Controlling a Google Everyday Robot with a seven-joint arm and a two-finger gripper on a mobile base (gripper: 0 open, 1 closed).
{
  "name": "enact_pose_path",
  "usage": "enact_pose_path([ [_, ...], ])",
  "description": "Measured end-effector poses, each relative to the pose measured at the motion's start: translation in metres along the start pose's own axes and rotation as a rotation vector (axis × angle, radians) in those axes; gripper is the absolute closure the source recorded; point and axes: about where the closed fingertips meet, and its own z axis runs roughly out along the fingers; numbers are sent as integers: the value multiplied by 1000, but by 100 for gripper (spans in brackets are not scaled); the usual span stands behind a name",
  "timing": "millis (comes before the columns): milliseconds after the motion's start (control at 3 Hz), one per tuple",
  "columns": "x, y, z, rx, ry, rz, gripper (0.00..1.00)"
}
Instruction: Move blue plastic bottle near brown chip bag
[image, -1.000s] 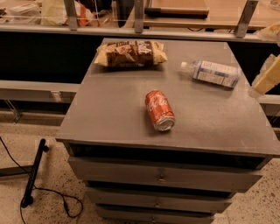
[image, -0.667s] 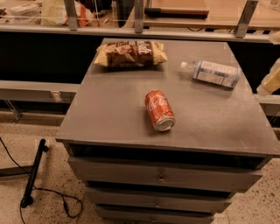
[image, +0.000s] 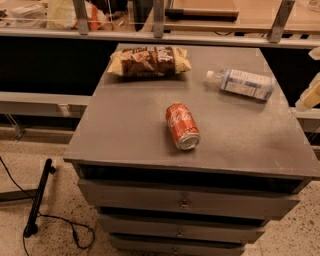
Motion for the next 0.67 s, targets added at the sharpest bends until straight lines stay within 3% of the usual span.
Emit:
enact_pose_path([
  [333,-3,-5,4,46,-50,42,0],
  [667,-11,-16,16,112,-198,143,0],
])
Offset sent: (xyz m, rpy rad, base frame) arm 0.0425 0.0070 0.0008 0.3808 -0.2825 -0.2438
